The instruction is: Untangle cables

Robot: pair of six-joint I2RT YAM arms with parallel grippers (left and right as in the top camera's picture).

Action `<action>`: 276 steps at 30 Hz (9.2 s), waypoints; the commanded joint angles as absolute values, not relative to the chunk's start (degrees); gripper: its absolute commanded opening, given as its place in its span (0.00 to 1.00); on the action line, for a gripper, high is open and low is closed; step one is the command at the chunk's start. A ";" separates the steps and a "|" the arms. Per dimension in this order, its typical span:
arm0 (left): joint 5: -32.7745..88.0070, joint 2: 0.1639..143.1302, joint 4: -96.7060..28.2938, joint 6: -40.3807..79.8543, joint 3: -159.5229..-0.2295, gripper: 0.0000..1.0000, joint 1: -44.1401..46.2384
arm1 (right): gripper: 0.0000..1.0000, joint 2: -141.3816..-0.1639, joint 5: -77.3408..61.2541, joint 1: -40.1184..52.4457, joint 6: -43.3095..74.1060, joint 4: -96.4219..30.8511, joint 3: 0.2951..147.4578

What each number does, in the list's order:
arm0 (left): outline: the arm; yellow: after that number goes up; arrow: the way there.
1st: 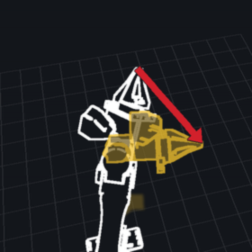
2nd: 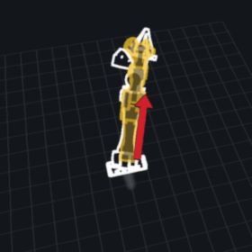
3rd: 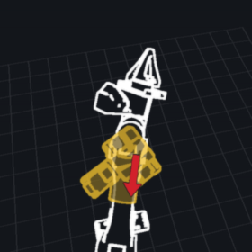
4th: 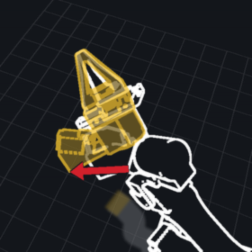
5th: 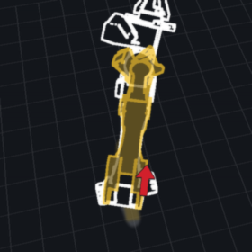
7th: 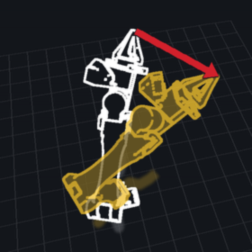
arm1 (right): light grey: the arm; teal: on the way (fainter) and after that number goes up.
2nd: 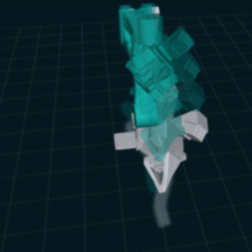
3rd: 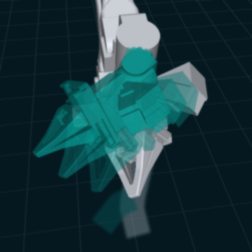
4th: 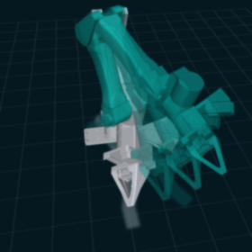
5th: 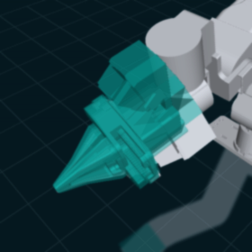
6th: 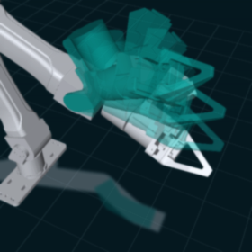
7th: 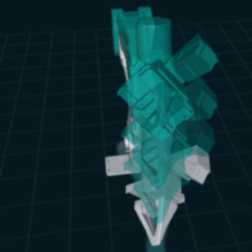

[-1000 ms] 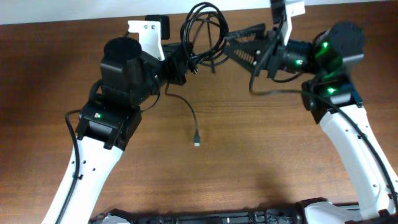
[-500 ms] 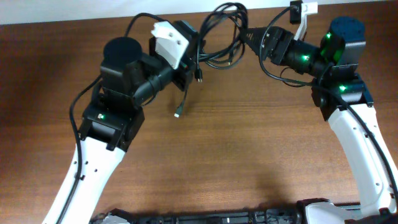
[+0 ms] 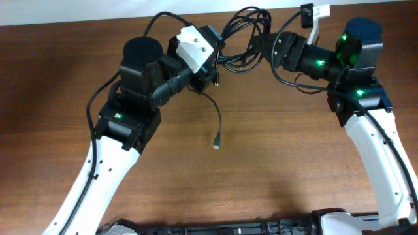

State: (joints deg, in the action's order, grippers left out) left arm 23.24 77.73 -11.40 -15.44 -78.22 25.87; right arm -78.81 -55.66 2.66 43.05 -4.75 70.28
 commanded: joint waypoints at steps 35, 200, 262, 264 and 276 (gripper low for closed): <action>17.28 77.47 -8.54 -12.95 -78.70 0.00 25.85 | 0.77 -78.26 -67.11 5.72 42.22 -1.10 70.72; 26.37 77.43 -0.91 -3.49 -78.70 0.00 25.74 | 0.99 -78.26 -25.71 6.35 36.47 -31.24 70.72; -4.43 70.41 -6.00 3.86 -78.70 0.00 25.71 | 0.99 -76.34 -12.23 6.35 28.69 -44.31 70.72; -8.14 69.60 -6.98 3.86 -78.70 0.00 25.71 | 0.99 -76.34 -10.87 6.35 28.71 -45.39 70.72; -21.45 67.16 -10.13 3.84 -78.70 0.00 25.71 | 0.99 -76.34 -6.98 6.35 28.69 -49.67 70.72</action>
State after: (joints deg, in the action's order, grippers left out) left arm -12.75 68.99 -9.96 2.87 -77.95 26.06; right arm -76.97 -9.89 6.22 29.28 -48.88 70.35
